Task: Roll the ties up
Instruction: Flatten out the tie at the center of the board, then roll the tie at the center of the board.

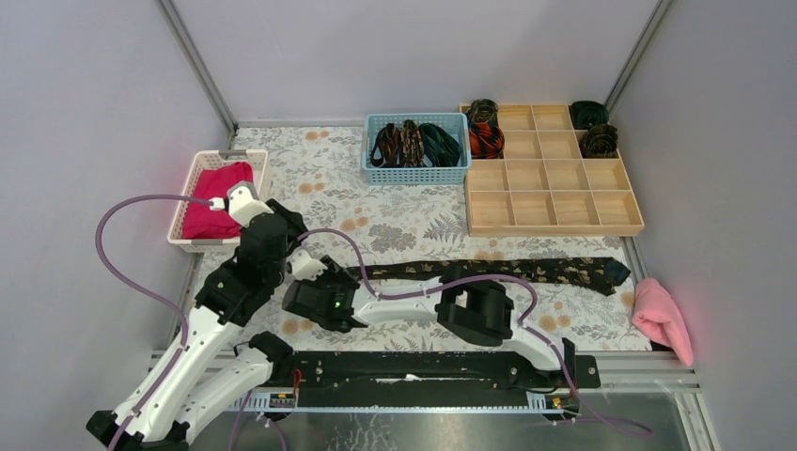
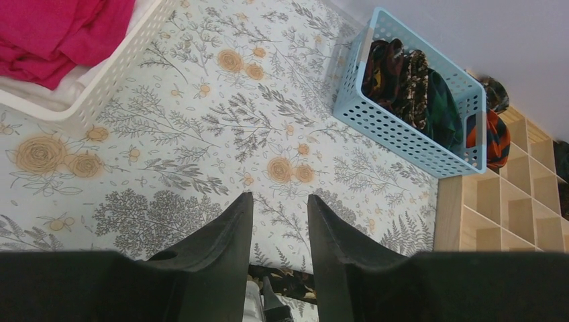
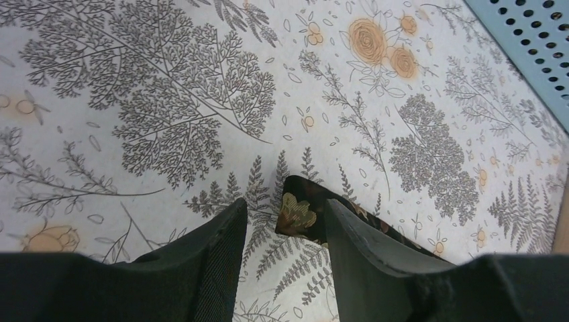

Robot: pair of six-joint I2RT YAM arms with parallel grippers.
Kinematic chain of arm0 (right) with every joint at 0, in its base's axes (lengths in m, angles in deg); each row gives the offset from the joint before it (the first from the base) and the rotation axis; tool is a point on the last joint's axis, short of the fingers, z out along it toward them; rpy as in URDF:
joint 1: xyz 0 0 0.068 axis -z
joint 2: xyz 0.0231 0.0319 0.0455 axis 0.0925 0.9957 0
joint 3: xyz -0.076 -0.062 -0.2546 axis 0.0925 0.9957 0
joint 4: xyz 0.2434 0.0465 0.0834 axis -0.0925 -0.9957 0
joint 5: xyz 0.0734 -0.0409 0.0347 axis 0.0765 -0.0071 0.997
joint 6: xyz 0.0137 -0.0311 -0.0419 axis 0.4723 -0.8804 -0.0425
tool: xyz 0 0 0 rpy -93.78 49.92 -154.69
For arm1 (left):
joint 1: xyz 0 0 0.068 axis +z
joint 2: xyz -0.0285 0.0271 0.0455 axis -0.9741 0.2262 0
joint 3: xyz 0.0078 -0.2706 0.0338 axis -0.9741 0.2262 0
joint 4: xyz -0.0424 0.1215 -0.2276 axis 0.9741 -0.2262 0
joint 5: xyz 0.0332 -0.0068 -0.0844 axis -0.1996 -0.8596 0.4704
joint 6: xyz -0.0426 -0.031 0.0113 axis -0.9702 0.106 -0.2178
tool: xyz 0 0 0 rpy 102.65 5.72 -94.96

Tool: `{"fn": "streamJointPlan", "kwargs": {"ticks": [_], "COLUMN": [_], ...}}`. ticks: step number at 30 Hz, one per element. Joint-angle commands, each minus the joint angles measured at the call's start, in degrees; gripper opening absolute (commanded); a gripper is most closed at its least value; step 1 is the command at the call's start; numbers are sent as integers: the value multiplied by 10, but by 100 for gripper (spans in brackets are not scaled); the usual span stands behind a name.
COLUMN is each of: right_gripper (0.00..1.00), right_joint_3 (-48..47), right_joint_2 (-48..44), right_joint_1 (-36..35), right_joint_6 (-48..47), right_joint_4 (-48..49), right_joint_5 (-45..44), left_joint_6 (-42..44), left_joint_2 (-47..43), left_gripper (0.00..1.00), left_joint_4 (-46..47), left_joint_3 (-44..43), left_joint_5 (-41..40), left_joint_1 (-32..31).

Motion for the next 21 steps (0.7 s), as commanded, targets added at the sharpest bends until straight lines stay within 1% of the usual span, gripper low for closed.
{"fn": "streamJointPlan", "kwargs": {"ticks": [1, 3, 12, 14, 16, 21], "right_gripper": [53, 53, 52, 49, 43, 31], "right_joint_3": [-34, -43, -21, -12, 1, 11], "right_joint_2": [35, 44, 51, 51, 47, 48], "right_joint_1": [3, 9, 27, 38, 45, 49], "right_joint_6": [-34, -14, 2, 7, 13, 27], "right_joint_4": [-35, -56, -62, -58, -53, -56], "right_joint_5": [-33, -28, -22, -9, 8, 35], "left_joint_6": [1, 1, 3, 3, 4, 4], "left_joint_2": [-11, -14, -18, -19, -20, -17], "left_gripper": [43, 43, 45, 45, 45, 46], "left_joint_4": [9, 7, 2, 1, 1, 1], "left_joint_3": [5, 5, -7, -8, -7, -4], "left_joint_5": [8, 9, 5, 4, 3, 1], "left_joint_1": [-3, -2, -3, -3, -2, -2]}}
